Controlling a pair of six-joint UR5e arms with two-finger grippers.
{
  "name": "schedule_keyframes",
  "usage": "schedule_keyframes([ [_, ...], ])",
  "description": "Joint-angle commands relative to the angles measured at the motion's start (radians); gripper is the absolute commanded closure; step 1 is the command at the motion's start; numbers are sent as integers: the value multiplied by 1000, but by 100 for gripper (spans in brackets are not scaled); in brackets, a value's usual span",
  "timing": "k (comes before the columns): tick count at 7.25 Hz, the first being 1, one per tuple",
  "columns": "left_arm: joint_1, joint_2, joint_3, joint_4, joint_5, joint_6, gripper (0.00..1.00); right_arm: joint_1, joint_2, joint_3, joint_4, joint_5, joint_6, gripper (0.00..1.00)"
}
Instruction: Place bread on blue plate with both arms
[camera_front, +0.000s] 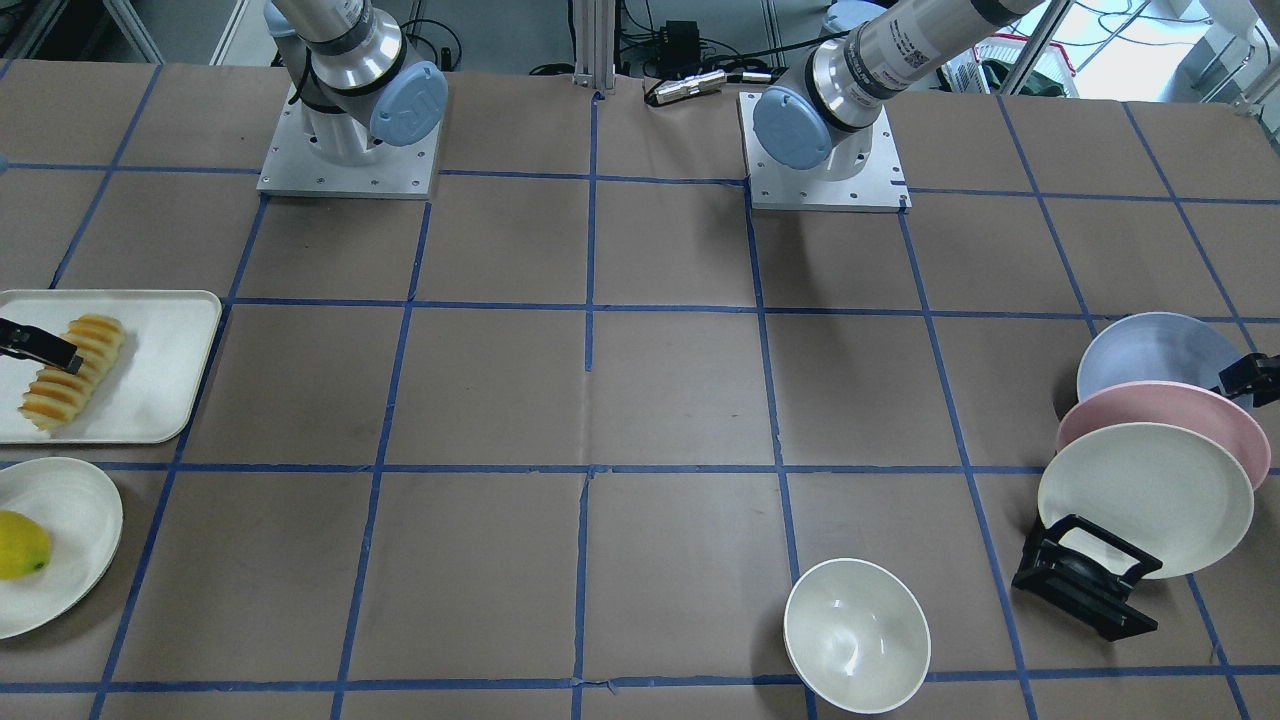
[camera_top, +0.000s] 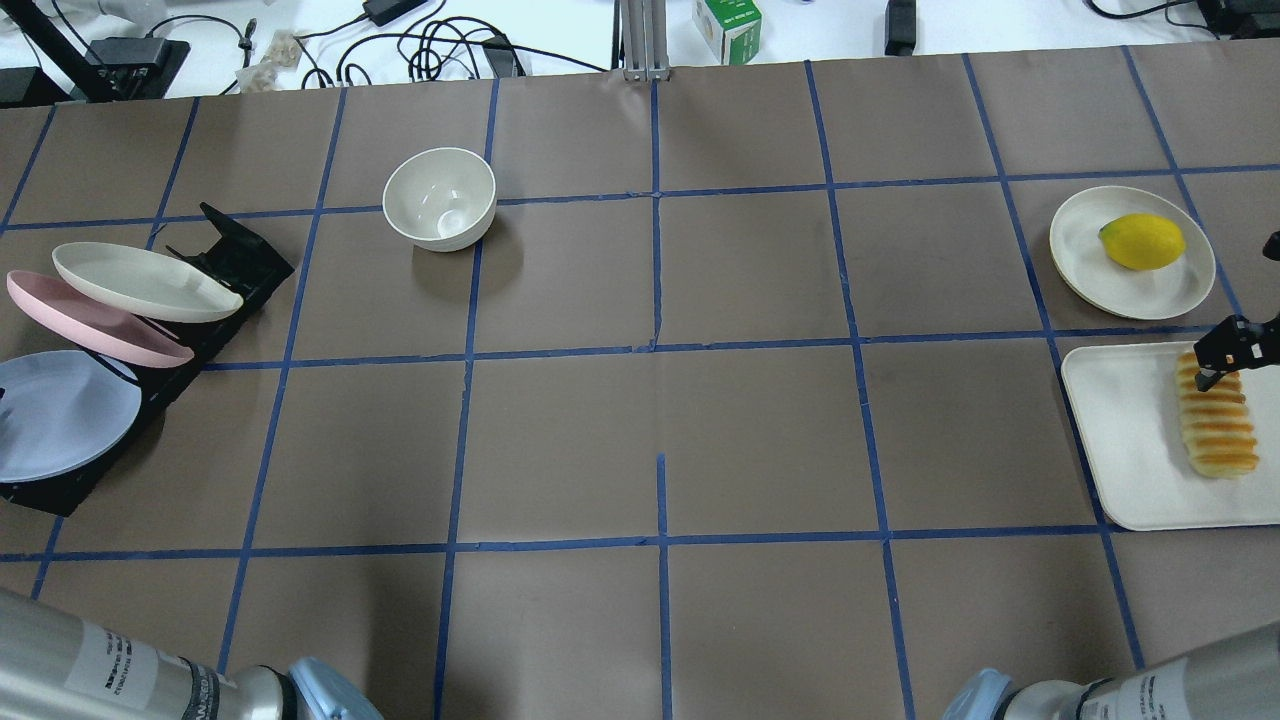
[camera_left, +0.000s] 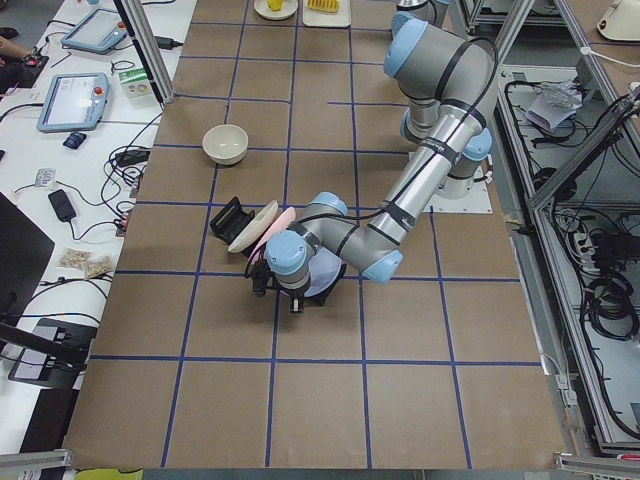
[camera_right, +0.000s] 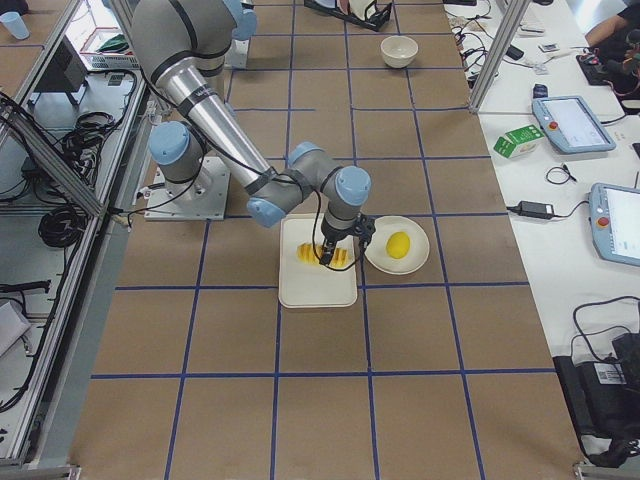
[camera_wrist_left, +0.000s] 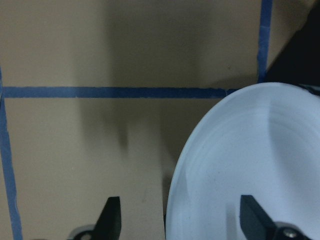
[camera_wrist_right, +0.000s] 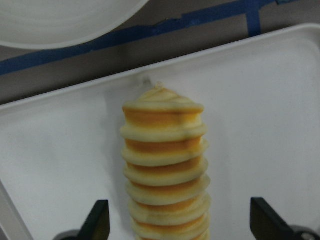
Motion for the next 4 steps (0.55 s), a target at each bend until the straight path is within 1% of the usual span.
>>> schedule_keyframes([
  [1,0,-7,19,-2,-2,2,100,-1,39,5,-2,-1,3,0],
  [3,0,-7,33,-12,0,0,100,-1,60,6,-2,-5,18,0],
  [4,0,-5,33,-14,0,0,100,-1,71,8,-2,-7,21,5],
])
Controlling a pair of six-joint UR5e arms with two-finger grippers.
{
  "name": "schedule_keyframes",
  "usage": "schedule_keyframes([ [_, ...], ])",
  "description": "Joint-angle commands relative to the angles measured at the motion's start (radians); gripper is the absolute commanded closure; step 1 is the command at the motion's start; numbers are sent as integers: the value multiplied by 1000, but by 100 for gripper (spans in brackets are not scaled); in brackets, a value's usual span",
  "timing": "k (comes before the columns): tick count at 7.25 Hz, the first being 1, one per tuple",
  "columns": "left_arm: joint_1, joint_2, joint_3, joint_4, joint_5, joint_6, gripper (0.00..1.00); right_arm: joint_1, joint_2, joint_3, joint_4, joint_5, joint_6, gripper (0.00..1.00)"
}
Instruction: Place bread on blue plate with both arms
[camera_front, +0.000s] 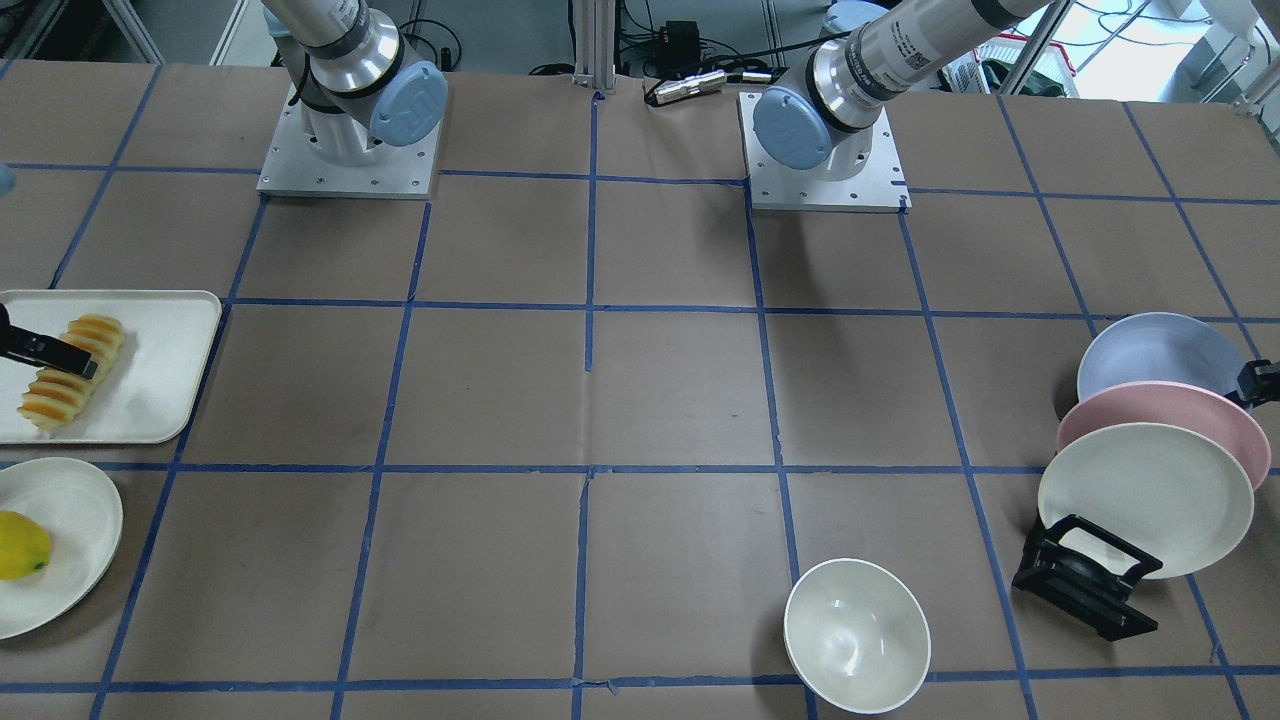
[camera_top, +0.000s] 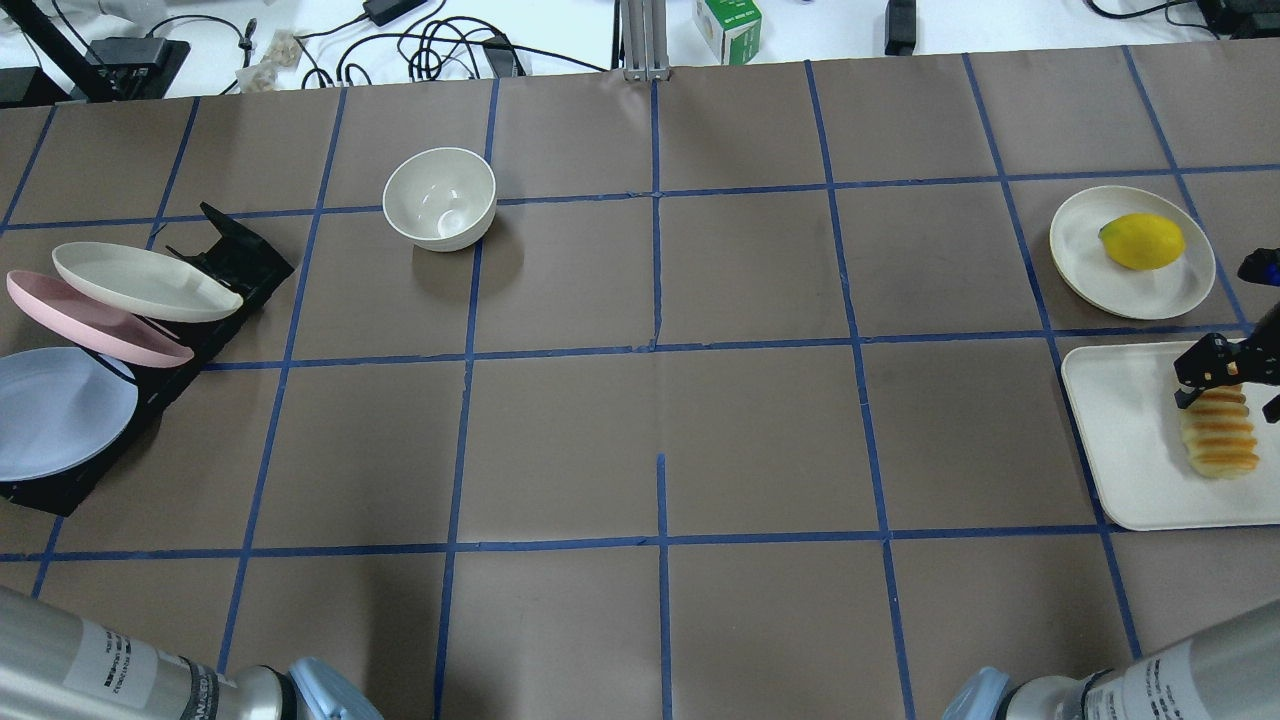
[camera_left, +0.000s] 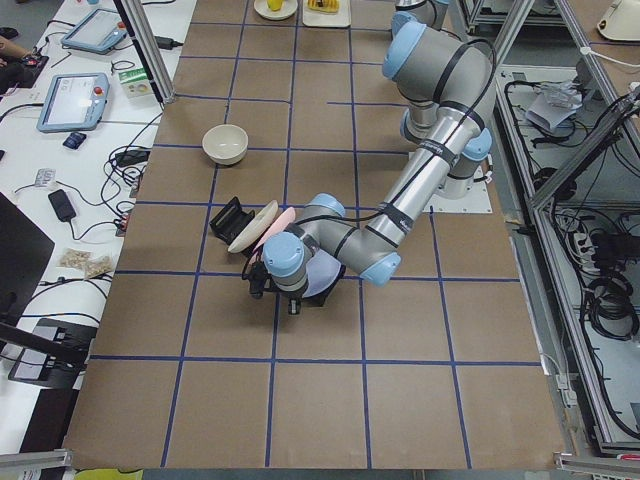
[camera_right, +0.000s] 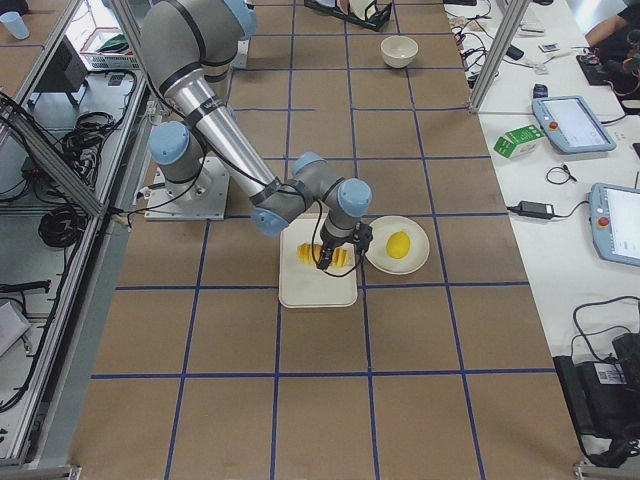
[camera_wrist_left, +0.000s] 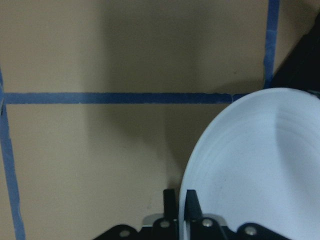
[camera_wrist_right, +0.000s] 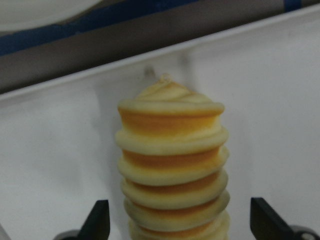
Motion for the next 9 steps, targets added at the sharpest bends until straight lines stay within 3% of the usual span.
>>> schedule_keyframes([
  [1,0,19,3,-10,3,-1,100,0,22,2,3,-2,13,34],
  [2,0,57,6,-70,5,5,100,0,21,8,5,0,16,82],
  [3,9,97,3,-129,8,19,100,0,19,8,18,-2,16,100],
  [6,46,260,-17,-411,41,39,100,12,-34,-18,31,4,44,100],
  [8,-7,317,-64,-430,22,-25,100,70,-112,-87,169,15,44,100],
  [9,-100,340,-98,-421,11,-68,100,104,-137,-141,252,18,44,100],
])
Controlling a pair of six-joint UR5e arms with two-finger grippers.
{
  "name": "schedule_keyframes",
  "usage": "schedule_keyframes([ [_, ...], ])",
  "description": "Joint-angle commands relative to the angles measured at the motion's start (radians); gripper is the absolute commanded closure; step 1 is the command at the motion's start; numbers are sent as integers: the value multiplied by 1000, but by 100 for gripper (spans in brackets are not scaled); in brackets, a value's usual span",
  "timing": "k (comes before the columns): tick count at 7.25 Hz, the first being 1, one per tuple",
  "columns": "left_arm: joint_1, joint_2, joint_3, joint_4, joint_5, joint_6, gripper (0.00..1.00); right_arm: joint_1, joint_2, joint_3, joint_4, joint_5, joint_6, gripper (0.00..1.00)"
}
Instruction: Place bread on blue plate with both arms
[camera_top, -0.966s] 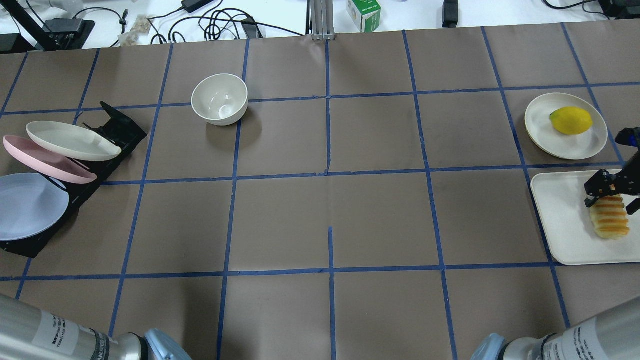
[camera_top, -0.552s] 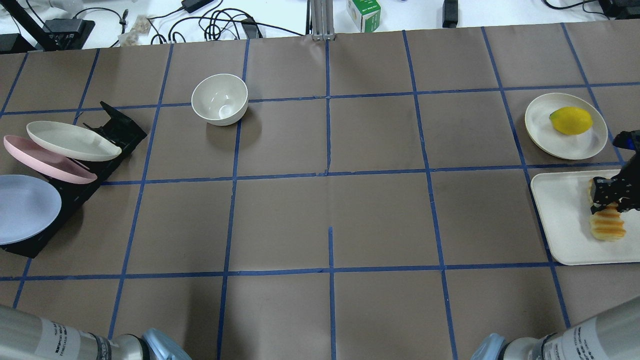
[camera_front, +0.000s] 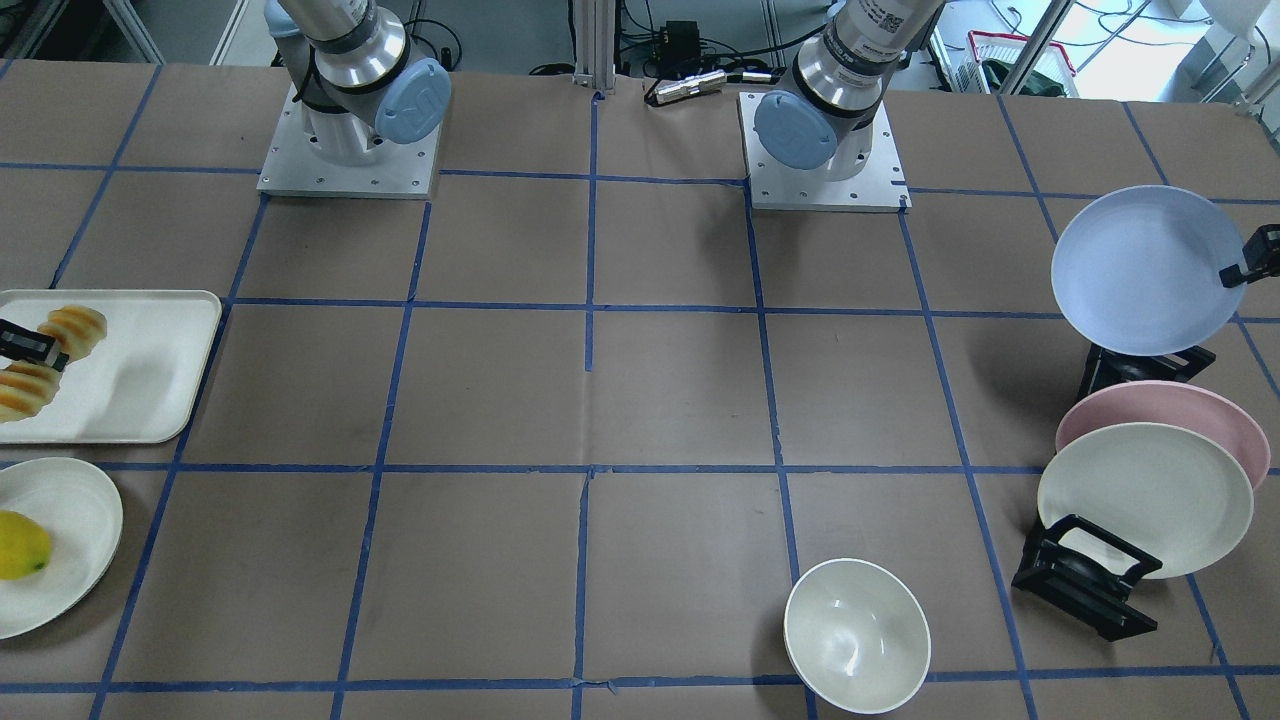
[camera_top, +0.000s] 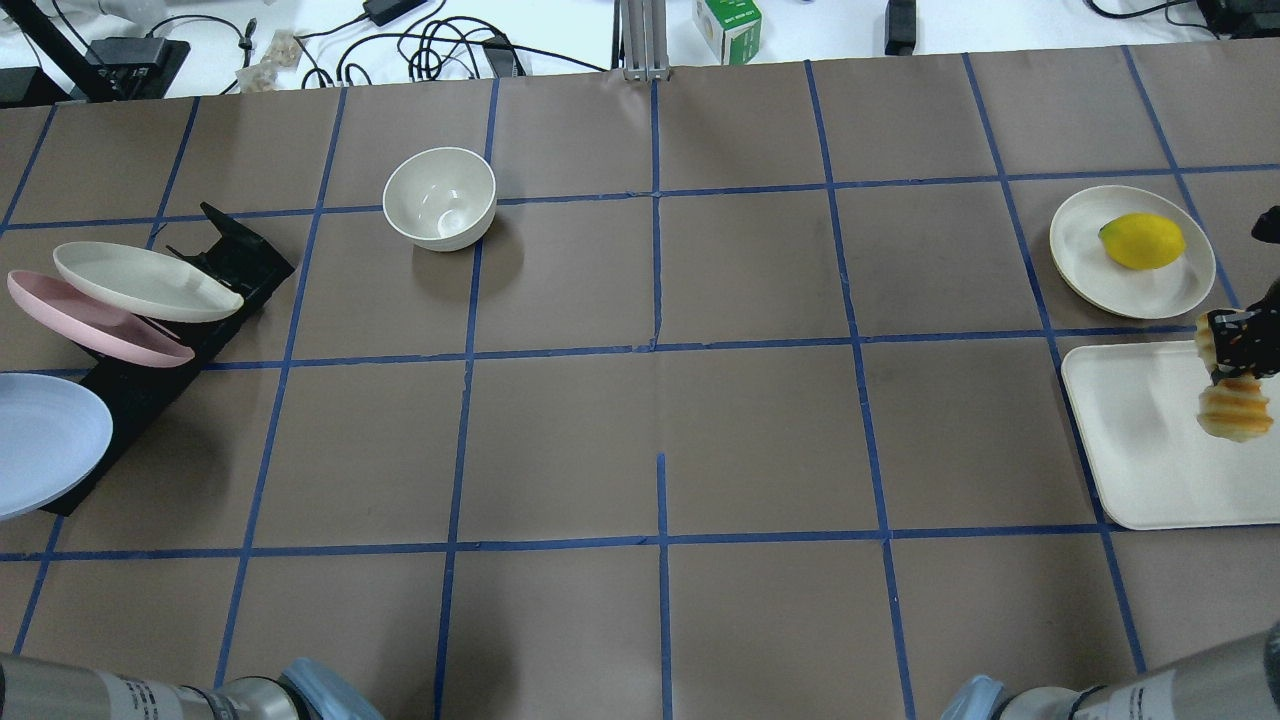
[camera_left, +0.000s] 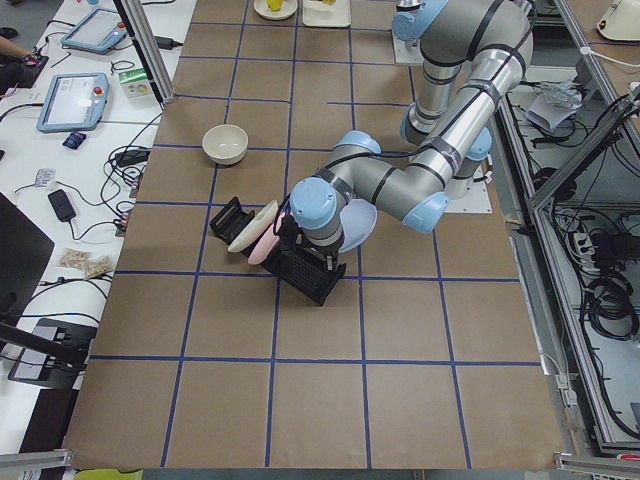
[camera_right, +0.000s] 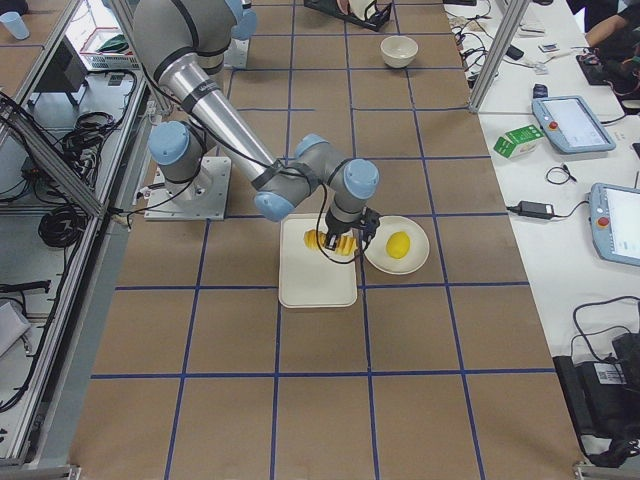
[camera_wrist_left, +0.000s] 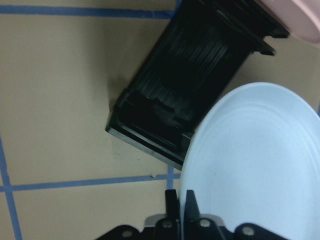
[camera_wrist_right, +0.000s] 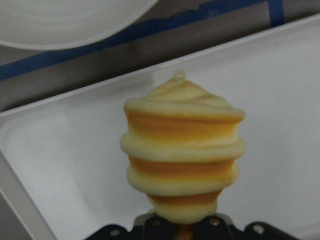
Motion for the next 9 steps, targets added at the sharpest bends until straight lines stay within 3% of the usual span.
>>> schedule_keyframes([
  [1,-154,56,-68,-1,-49,-112,100,83,-44,-126,188,5,0,100],
  [4,-265,143,-214,-1,-174,-283,100,206,-43,-268,350,72,112,100],
  [5,-384,121,-216,42,-238,-369,100,253,-47,-269,355,100,164,100],
  [7,-615,72,-260,315,-379,-596,100,324,-63,-268,355,103,207,100],
  [9,-762,9,-325,544,-443,-780,100,333,-66,-268,355,156,215,100],
])
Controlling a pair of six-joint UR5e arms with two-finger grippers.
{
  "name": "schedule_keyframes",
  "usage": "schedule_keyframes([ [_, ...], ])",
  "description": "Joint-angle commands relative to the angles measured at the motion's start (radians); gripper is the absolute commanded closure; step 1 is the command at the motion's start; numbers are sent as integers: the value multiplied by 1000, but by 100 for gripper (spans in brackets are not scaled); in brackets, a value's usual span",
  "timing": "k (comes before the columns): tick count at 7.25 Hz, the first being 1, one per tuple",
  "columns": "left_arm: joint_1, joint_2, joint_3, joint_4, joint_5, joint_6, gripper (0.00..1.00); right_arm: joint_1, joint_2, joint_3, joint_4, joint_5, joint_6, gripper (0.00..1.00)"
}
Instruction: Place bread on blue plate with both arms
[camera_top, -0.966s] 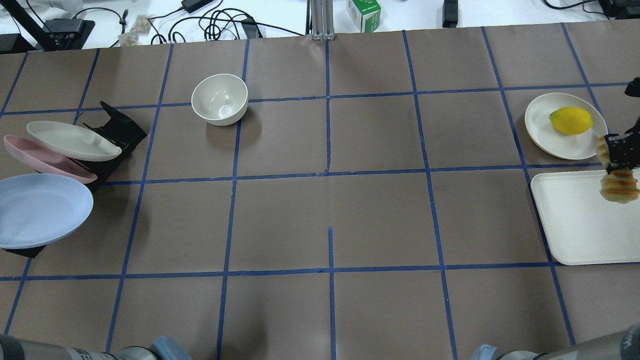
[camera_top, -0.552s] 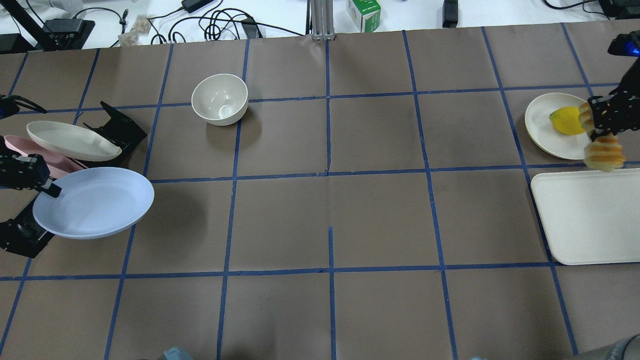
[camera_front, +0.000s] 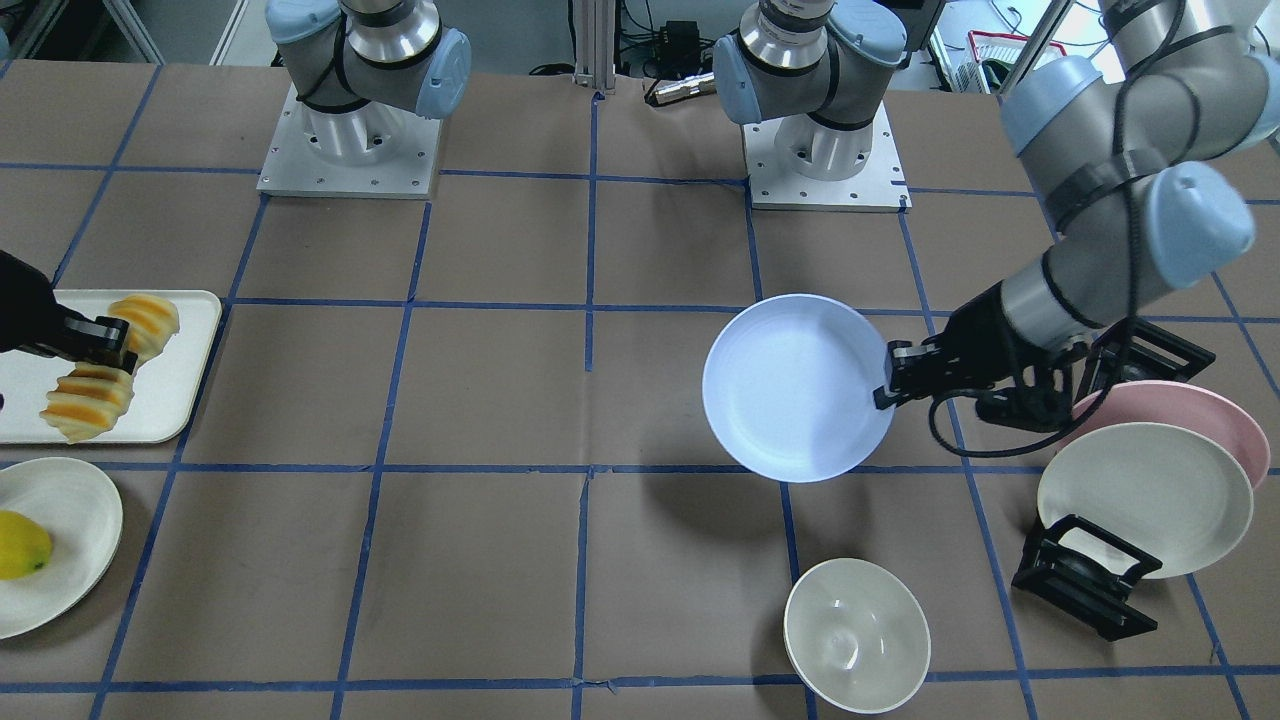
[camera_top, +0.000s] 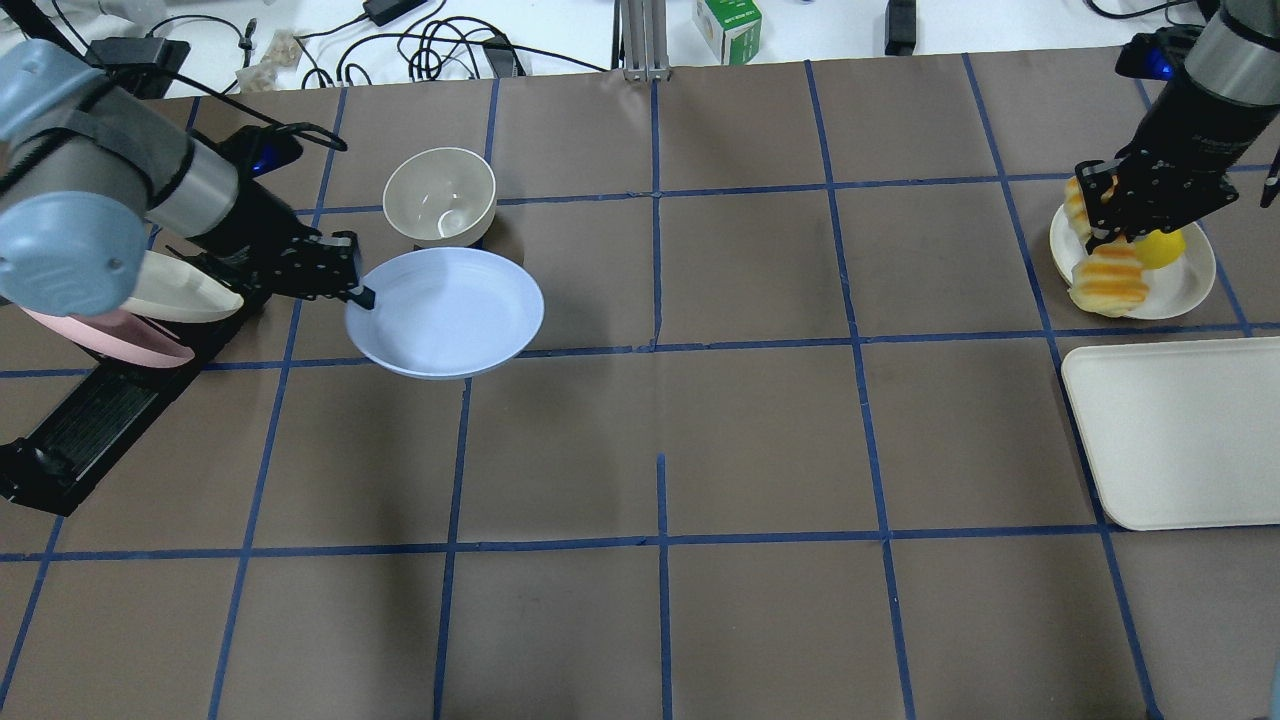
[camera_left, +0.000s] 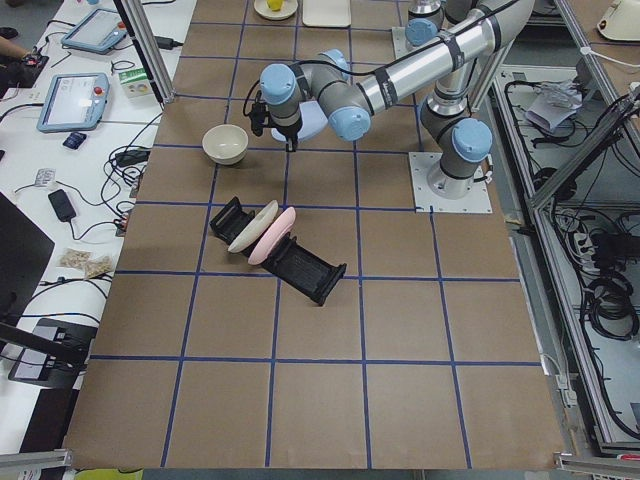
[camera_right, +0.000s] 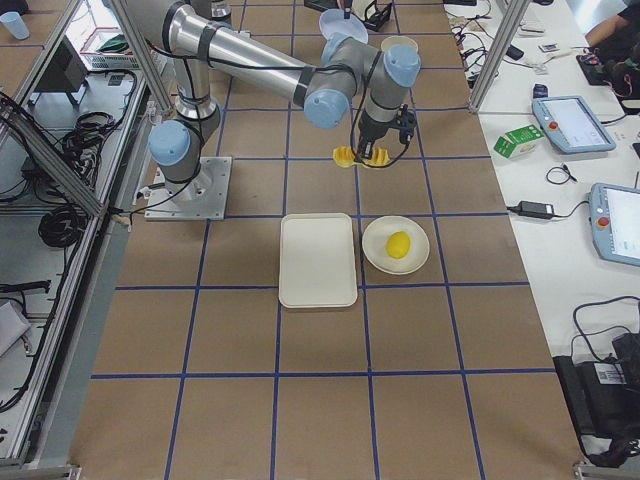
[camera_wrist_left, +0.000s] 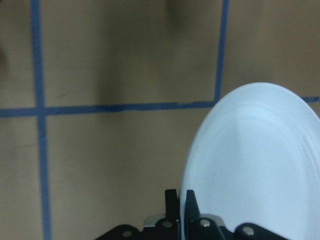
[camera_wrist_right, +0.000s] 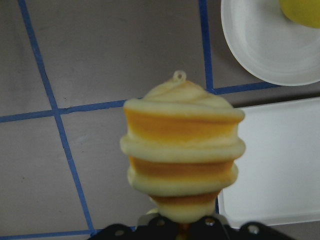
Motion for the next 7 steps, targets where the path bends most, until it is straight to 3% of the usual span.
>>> schedule_keyframes([
  [1,-159,-73,-94,300,-84,-231,100,27,-3,1,2,40,18,100],
  [3,-238,-148,-159,535,-85,-357,100,89,-3,0,-7,43,87,100],
  [5,-316,-192,-174,602,-71,-399,100,138,3,1,-13,43,100,100],
  [6,-321,-201,-178,604,-73,-394,65,158,7,3,-33,43,100,100],
  [7,-321,-193,-170,608,-73,-394,1,176,8,9,-53,45,100,100],
])
